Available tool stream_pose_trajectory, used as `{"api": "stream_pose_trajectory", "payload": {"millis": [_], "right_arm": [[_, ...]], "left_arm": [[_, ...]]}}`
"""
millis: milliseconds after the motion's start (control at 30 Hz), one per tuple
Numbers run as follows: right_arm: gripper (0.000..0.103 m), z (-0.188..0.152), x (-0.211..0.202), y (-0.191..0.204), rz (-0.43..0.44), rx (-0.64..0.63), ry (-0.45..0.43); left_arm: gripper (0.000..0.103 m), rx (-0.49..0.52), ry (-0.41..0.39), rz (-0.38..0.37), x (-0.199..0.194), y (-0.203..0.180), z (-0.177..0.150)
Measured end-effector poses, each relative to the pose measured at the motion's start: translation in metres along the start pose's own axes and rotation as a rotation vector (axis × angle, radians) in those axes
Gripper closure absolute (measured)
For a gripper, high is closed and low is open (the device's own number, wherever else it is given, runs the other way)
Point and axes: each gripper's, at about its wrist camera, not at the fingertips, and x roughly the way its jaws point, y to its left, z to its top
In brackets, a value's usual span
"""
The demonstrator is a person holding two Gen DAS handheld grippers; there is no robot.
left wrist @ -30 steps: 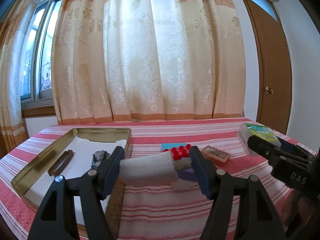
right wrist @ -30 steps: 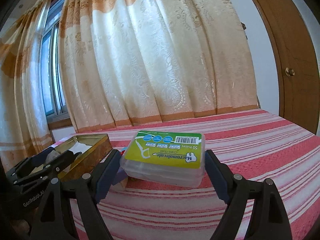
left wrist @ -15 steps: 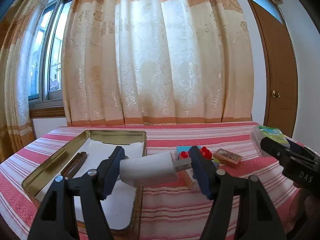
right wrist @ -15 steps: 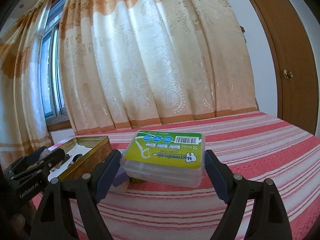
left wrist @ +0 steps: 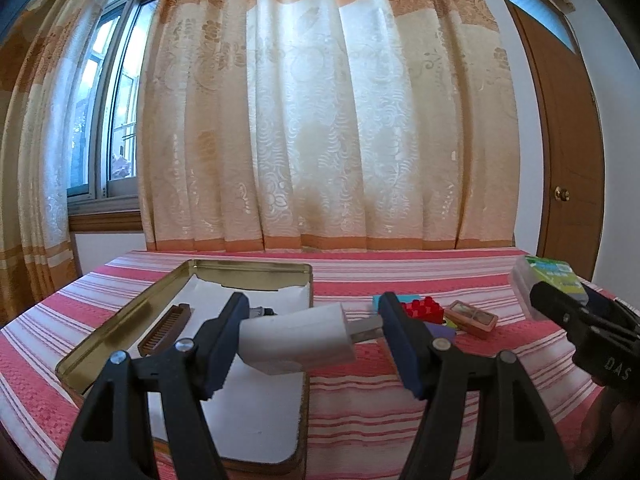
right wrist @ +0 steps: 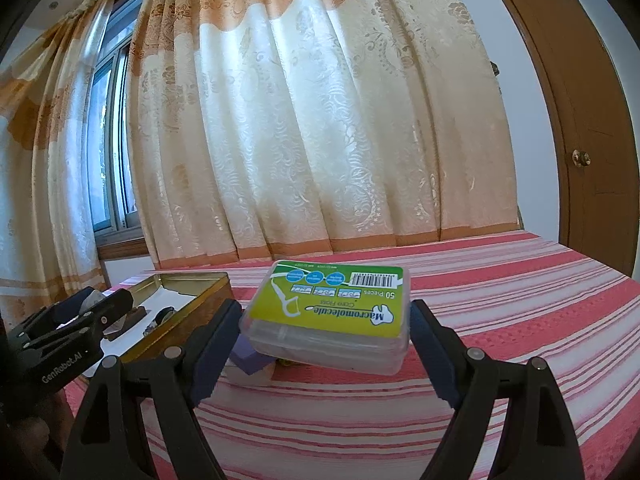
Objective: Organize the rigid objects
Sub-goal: 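Carry the plug adapter and plastic box over the gold tray with both grippers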
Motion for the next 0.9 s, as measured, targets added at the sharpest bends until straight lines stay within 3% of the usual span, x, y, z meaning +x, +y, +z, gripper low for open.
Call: {"api": "stream_pose_trajectory", "payload": {"millis": [600, 900], "right_arm": [[0.018, -0.009, -0.002, 0.045, 0.036, -0.104, -0.024], [0.018, -0.007, 0.007, 0.062, 0.087, -0.092, 0.015]], "left_arm": [[0.036, -0.024, 0.009, 0.032, 0.001, 0.02, -0.001], [0.036, -0.038, 0.025, 0.06, 0.003, 0.033, -0.001]]}}
